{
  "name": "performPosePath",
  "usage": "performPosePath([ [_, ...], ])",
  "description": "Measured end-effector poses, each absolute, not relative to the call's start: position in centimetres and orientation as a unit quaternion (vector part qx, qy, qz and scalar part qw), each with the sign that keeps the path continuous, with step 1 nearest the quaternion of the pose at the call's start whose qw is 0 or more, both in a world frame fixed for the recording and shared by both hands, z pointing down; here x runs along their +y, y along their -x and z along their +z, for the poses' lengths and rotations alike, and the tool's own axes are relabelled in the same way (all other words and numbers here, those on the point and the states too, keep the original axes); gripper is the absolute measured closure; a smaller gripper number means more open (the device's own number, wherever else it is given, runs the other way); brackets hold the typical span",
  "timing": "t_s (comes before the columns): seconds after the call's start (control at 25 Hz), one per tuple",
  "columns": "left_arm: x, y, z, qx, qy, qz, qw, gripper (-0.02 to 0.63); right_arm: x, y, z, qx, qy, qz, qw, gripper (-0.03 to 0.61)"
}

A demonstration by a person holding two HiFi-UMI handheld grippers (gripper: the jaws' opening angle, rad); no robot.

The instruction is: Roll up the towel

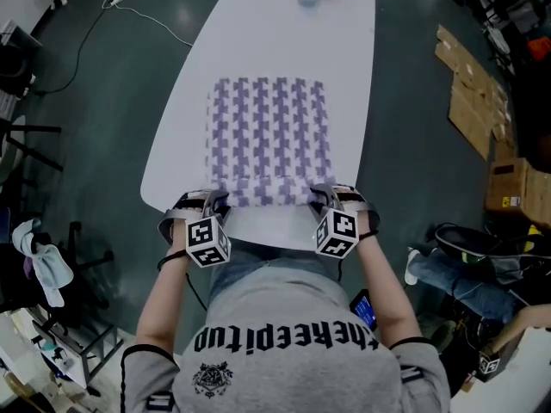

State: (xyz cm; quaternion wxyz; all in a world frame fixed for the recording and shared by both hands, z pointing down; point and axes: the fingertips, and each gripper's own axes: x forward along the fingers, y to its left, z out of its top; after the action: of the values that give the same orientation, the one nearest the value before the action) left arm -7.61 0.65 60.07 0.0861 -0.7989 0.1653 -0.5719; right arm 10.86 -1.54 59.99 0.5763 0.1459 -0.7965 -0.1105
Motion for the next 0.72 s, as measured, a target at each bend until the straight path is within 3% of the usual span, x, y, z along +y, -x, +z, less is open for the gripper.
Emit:
performPosePath([
  [0.24, 0.6, 7.2, 59.5, 0.133, 0.811, -0.567, 0.054, 0.518, -1.8, -11.2, 59.8, -0.816, -0.140, -0.031, 0.560, 0.485],
  [0.44, -0.2, 7.0, 59.4, 0.084, 0.830, -0.552, -0.015, 0.517, -3.2, -11.4, 59.2, -0.827, -0.129, 0.024, 0.546, 0.477],
  [0.72, -2.6, 7.4, 59.0, 0.061, 0.845, -0.524, -0.085, 0.514, -5.3, -11.1, 58.4, -0.831, -0.127, 0.036, 0.541, 0.468],
])
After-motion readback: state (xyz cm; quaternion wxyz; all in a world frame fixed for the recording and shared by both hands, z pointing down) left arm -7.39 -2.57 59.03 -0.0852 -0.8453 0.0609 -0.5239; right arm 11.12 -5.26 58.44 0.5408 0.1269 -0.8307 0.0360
